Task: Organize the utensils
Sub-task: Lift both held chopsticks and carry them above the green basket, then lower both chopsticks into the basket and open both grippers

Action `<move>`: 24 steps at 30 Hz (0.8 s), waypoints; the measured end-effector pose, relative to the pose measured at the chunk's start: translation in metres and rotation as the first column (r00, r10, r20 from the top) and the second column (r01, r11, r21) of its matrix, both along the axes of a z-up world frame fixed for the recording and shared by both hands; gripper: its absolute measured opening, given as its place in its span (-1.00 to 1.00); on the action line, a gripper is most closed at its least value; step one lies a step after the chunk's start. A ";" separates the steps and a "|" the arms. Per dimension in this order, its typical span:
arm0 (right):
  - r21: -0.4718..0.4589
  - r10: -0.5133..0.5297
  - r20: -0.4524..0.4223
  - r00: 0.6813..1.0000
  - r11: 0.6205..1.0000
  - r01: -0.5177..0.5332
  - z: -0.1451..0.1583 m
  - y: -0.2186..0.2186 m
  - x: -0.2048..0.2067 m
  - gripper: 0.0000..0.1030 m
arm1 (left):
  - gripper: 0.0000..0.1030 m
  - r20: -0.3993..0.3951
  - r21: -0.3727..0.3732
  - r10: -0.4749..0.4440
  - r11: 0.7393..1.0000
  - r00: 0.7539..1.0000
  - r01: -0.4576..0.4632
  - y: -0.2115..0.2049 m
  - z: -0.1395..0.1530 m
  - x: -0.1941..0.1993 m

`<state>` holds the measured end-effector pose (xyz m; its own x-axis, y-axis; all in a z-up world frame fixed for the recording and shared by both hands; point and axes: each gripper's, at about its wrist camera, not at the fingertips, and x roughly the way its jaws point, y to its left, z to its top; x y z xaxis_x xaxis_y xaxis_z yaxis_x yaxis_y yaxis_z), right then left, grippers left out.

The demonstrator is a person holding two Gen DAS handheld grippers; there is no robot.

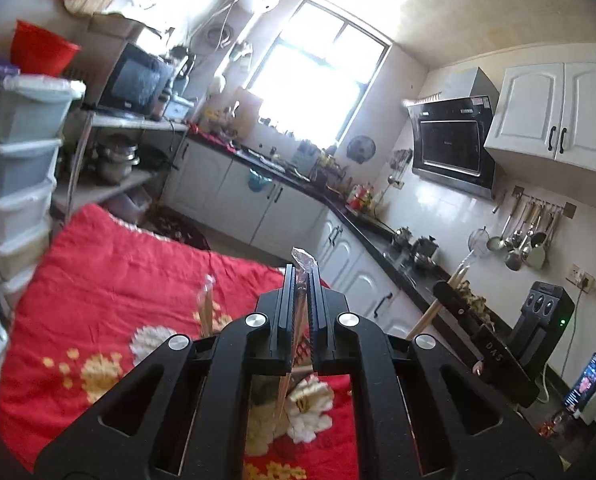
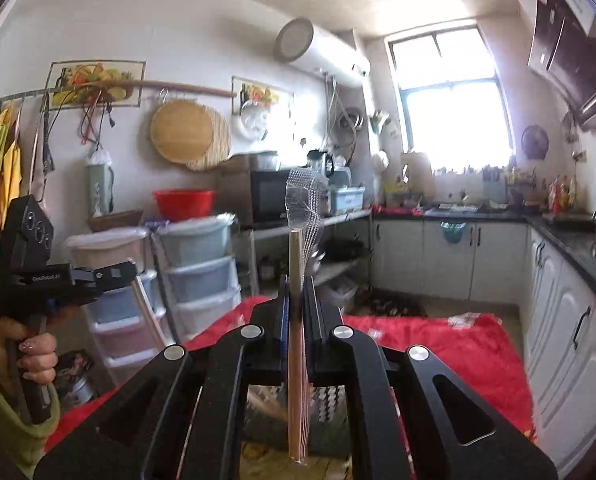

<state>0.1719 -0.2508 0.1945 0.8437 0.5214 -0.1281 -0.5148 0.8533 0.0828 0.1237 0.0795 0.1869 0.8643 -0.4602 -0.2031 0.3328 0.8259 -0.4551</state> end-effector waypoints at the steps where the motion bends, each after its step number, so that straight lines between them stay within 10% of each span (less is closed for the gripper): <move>1: -0.002 -0.006 0.017 1.000 1.000 0.006 0.004 0.000 0.002 -0.88 | -0.94 0.006 0.002 0.006 1.000 1.000 -0.006 0.001 0.003 0.002; 24: 0.002 -0.040 0.124 0.991 0.999 0.040 0.002 0.021 0.055 -0.88 | -0.94 0.135 0.087 0.144 0.984 0.980 -0.156 -0.017 0.027 0.043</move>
<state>0.2268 -0.2301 0.1970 0.8733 0.4867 -0.0214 -0.4863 0.8736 0.0205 0.1666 0.0627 0.2142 0.9437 -0.3069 -0.1236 0.2520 0.9088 -0.3326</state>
